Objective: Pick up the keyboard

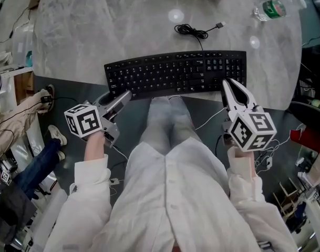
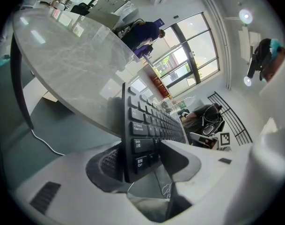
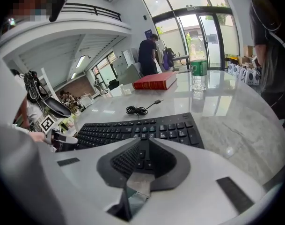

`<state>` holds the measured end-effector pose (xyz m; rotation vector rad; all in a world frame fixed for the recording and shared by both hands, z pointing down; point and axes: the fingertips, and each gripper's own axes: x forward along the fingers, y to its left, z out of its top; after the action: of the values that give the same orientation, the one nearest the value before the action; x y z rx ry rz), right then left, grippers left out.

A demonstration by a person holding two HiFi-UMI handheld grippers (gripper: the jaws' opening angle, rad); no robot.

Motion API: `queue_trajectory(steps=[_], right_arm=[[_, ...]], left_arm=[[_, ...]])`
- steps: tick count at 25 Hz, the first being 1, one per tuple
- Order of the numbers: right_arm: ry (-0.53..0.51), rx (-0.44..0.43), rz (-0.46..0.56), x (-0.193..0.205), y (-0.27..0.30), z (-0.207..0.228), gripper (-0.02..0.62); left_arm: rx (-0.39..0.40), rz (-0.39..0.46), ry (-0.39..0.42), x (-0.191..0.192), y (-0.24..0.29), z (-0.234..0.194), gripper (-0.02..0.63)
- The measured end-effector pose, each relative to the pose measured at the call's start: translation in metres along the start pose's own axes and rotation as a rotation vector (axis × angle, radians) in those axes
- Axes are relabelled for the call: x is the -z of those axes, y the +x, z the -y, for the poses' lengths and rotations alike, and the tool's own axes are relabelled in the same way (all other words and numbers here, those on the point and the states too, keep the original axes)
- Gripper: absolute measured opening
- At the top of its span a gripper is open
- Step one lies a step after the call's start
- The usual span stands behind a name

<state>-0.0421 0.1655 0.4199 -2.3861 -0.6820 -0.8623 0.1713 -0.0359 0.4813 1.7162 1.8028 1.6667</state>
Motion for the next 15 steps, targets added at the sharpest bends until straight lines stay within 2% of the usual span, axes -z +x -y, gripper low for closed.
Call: queue_trajectory(steps=[8,9,12,15], right_arm=[[-0.003,0.062,-0.015,-0.002,-0.005,0.035,0.039],[-0.003,0.066,-0.018,-0.002,-0.005,0.038,0.050],[0.003,0.070,-0.037,0.001,-0.005,0.043,0.138],[0.003,0.089,-0.042,0.002,-0.005,0.051,0.151]], left_arm=[[-0.009,-0.008,-0.007,0.000,0.000,0.000,0.225],[-0.009,-0.010,-0.008,0.000,0.000,0.000,0.225],[-0.011,-0.015,-0.013,0.001,0.001,-0.001,0.225],[-0.011,-0.020,-0.019,0.001,0.001,-0.001,0.225]])
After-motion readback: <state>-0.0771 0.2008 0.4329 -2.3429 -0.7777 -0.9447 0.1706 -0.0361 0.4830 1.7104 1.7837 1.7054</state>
